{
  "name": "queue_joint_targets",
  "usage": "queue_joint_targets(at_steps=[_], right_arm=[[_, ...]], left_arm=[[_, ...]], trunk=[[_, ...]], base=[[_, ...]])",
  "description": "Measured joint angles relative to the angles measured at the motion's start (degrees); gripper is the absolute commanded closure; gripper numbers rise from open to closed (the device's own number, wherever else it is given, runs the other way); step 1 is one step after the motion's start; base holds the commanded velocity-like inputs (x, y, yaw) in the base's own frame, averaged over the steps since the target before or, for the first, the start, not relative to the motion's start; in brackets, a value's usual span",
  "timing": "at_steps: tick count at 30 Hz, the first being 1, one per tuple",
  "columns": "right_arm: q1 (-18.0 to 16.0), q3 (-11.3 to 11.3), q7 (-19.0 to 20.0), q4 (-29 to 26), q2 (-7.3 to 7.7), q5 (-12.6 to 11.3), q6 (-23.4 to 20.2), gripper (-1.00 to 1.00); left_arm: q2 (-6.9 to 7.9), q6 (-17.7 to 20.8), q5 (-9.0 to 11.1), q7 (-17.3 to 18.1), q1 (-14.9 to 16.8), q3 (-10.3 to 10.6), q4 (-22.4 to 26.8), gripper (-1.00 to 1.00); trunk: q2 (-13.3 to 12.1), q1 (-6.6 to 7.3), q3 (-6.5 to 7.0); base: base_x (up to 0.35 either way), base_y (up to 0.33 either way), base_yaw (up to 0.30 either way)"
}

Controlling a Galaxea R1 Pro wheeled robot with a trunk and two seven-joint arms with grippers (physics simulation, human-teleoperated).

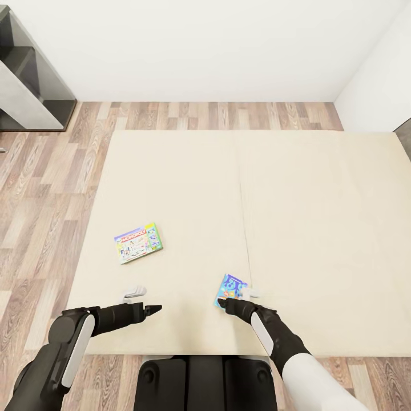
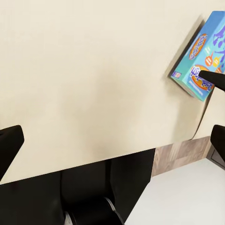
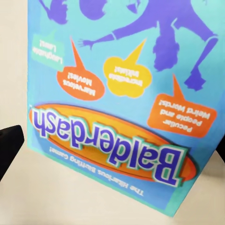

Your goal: Put all the toys in the child's room - the three board games (two on the bed and one on the table), the two jigsaw puzzles on the table, and the tennis ball on the table - inside the toy box on the table in the child's room.

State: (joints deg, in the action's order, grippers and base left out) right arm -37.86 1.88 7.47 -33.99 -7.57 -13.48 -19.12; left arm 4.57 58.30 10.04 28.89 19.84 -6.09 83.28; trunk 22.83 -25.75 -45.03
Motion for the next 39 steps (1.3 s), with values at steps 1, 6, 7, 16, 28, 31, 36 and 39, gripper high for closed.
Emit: queue_joint_targets(at_steps=[1, 6, 7, 16, 28, 31, 36, 39], right_arm=[[0.01, 0.0, 0.0, 0.0, 0.0, -0.01, 0.03, -1.0], [-0.01, 0.0, -0.14, -0.02, 0.06, 0.08, 1.06, -1.0], [-0.01, 0.0, -0.47, -0.01, 0.06, 0.1, 1.7, -1.0], [-0.01, 1.49, -6.37, -0.02, 0.0, 0.06, 3.28, -1.0], [-0.04, 2.86, -7.63, -0.03, 0.0, -0.15, 3.74, -1.0], [-0.01, 2.92, -7.59, -0.01, -0.01, 0.03, 4.8, -1.0], [-0.02, 2.94, -7.63, -0.02, 0.0, 0.21, 6.43, -1.0], [-0.02, 2.95, -7.63, -0.02, 0.0, 0.22, 7.1, -1.0]], left_arm=[[0.0, 0.0, -0.02, 0.0, 0.0, 0.0, 0.0, -1.0], [0.0, 0.0, 0.0, 0.0, 0.0, 0.0, -0.01, -1.0], [0.0, 0.0, 0.0, 0.0, 0.0, 0.0, -0.02, -1.0], [0.0, -0.06, 0.0, 0.0, 0.0, 0.02, 0.01, -1.0], [0.0, -0.09, 0.0, 0.0, -0.01, -0.01, -0.02, -1.0], [0.0, -0.09, 0.0, 0.0, 0.0, 0.04, -0.01, -1.0], [0.0, -0.09, 0.0, 0.0, 0.0, 0.07, -0.02, -1.0], [0.0, -0.09, 0.0, 0.0, 0.0, 0.08, -0.02, -1.0]], trunk=[[0.0, 0.0, 0.0], [0.0, 0.0, 0.0], [0.0, 0.0, 0.0], [0.0, 0.0, 0.0], [0.02, 0.02, 0.0], [0.0, 0.0, 0.0], [0.0, 0.0, 0.0], [0.0, 0.0, 0.0]], base=[[0.0, 0.0, 0.0], [0.0, 0.0, 0.0], [0.0, 0.0, 0.0], [0.0, 0.0, 0.0], [0.0, 0.0, 0.0], [0.0, 0.0, 0.0], [0.0, 0.0, 0.0], [0.0, 0.0, 0.0]])
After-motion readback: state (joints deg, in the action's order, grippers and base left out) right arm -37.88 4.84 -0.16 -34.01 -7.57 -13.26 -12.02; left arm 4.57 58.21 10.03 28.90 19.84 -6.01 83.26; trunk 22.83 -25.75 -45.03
